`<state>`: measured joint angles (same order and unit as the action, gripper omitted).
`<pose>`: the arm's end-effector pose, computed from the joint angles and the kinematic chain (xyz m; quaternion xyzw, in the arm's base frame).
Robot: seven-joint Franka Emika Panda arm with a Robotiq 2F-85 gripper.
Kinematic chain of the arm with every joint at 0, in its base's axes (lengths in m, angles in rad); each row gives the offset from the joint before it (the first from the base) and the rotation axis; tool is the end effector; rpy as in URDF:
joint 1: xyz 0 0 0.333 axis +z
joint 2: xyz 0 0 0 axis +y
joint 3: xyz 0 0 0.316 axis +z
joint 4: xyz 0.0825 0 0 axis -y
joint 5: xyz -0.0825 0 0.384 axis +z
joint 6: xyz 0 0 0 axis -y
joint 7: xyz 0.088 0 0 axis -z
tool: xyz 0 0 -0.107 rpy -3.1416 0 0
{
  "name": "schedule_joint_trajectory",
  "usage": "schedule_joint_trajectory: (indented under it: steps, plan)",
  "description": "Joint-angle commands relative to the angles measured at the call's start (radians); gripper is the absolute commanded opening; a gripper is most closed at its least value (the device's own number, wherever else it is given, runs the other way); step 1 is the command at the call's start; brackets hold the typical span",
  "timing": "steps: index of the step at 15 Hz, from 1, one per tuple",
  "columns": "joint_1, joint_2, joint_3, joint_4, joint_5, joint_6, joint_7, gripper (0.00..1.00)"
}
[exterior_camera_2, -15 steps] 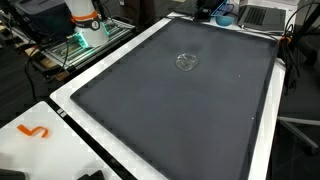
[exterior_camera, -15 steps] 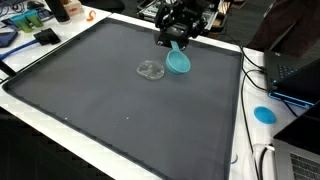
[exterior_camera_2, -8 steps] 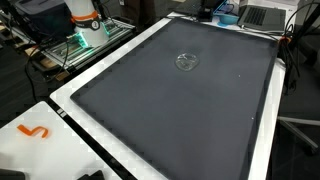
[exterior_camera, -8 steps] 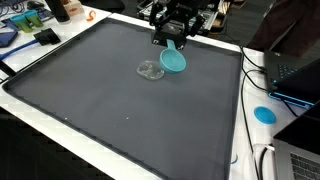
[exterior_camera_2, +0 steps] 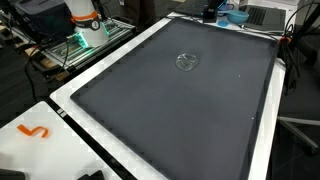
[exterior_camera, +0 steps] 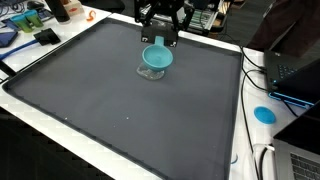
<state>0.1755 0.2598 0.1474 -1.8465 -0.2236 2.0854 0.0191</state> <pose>0.5925 0.1813 0.3857 0.9759 0.2035 0.0052 0.0781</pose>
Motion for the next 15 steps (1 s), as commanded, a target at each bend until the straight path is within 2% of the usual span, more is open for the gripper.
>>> schedule_joint_trajectory:
  steps: [1,15]
  plan:
    - [-0.040,0.009,-0.010,0.028,0.108,0.021,-0.051,0.28]
    - [-0.232,-0.011,-0.059,0.023,0.595,0.006,-0.304,0.28]
